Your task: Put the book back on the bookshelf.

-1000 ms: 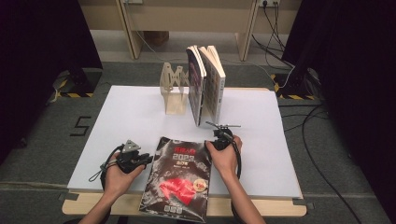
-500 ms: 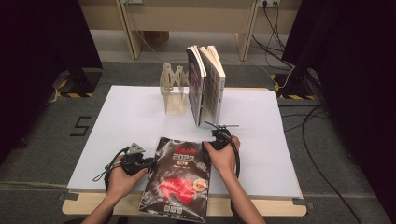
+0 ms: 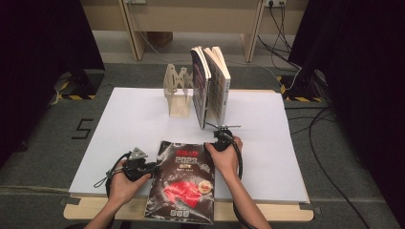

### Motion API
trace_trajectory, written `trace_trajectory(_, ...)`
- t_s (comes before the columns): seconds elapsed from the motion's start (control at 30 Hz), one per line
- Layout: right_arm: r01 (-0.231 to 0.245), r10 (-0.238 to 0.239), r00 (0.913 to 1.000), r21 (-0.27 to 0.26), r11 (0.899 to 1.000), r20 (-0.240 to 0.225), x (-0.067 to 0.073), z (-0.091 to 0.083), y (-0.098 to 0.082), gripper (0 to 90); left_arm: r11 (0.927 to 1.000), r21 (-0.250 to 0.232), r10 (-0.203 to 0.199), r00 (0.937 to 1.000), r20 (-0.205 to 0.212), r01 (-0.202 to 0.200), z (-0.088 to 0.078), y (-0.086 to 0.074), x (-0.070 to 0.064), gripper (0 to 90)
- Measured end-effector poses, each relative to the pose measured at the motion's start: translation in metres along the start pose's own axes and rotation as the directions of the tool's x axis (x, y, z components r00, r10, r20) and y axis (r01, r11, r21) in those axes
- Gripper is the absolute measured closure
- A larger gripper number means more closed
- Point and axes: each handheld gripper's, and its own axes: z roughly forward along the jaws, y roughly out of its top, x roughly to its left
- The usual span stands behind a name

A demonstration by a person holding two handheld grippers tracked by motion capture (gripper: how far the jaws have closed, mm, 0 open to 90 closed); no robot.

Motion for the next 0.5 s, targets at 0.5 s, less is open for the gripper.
trace_trajectory(0.5,-0.045,0.045,0.9989,-0.004,0.999,-0.016,0.0024,-0.0042,-0.0076,49.2,0.9999,-0.013,0.009,0.9997,-0.023,-0.009,0.0002,-0.0019,-0.0034,71.8)
